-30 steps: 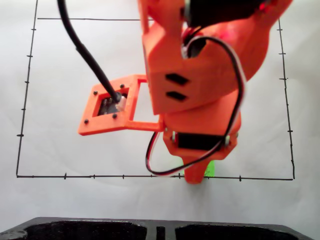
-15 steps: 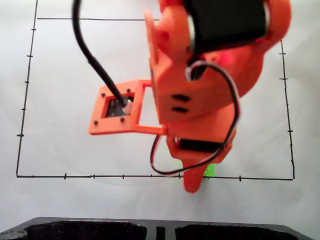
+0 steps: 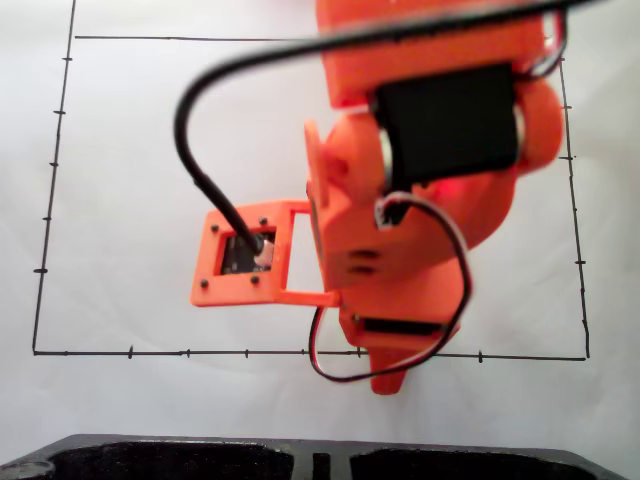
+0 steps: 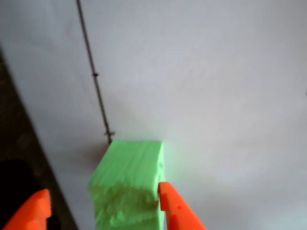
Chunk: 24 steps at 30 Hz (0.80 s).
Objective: Grasp the colored block, Place it on the black dot, and then return the arm to the default position.
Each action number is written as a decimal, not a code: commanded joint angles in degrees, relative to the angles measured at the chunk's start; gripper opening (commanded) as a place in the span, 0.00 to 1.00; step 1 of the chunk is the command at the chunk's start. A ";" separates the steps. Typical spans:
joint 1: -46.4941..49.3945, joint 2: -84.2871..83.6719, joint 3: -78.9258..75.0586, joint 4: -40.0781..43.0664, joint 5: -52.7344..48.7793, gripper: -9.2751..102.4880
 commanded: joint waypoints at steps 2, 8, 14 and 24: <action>-1.14 -1.14 -4.04 0.35 -0.18 0.34; -2.11 -3.25 -5.19 0.70 0.35 0.33; -2.46 -4.22 -5.19 0.70 1.49 0.28; -1.93 -4.13 -5.01 -0.09 1.32 0.18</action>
